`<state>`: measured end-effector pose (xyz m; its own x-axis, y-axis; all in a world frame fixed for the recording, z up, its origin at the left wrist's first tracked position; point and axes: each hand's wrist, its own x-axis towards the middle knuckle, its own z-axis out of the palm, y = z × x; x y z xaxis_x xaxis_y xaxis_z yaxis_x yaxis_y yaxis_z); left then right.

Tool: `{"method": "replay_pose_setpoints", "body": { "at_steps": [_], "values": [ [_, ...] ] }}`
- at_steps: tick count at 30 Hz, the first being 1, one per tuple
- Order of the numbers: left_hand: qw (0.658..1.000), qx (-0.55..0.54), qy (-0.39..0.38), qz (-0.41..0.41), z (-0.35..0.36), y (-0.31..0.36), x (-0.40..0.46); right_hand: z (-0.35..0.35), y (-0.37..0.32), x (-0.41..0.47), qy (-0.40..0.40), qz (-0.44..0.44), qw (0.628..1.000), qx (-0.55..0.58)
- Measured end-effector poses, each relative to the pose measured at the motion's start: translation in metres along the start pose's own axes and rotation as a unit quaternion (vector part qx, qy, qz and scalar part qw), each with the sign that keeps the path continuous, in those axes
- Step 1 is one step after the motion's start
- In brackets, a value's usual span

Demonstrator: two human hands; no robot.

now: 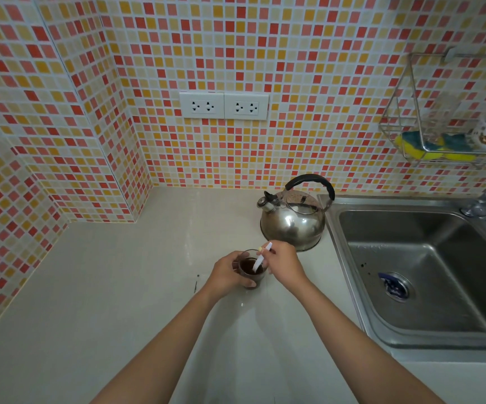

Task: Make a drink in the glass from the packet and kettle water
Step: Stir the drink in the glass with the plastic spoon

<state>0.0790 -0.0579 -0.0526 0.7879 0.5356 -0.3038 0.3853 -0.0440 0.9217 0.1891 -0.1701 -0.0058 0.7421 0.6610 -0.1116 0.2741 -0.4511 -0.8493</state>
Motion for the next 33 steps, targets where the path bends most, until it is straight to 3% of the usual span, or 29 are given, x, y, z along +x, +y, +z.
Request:
{"method": "replay_pose_setpoints", "body": {
  "at_steps": [4, 8, 14, 20, 33],
  "values": [
    [1.000, 0.001, 0.002, -0.003, 0.000, 0.001, 0.000, -0.005, -0.012, -0.001, 0.036, -0.006, 0.998, 0.060],
    [1.000, -0.003, 0.007, -0.001, 0.000, 0.000, -0.001, -0.008, -0.017, -0.003, 0.057, -0.076, 0.995, 0.015],
    [1.000, 0.000, 0.007, 0.001, -0.001, -0.001, 0.000, -0.004, -0.003, -0.004, -0.031, -0.142, 0.988, -0.050],
    [1.000, 0.003, 0.008, 0.002, 0.000, -0.001, 0.000, -0.005, 0.008, 0.000, -0.002, -0.042, 0.999, -0.021],
    [1.000, 0.018, 0.011, 0.006, -0.001, -0.001, 0.000, 0.001, -0.001, -0.007, -0.056, -0.069, 0.996, 0.003]
  ]
}}
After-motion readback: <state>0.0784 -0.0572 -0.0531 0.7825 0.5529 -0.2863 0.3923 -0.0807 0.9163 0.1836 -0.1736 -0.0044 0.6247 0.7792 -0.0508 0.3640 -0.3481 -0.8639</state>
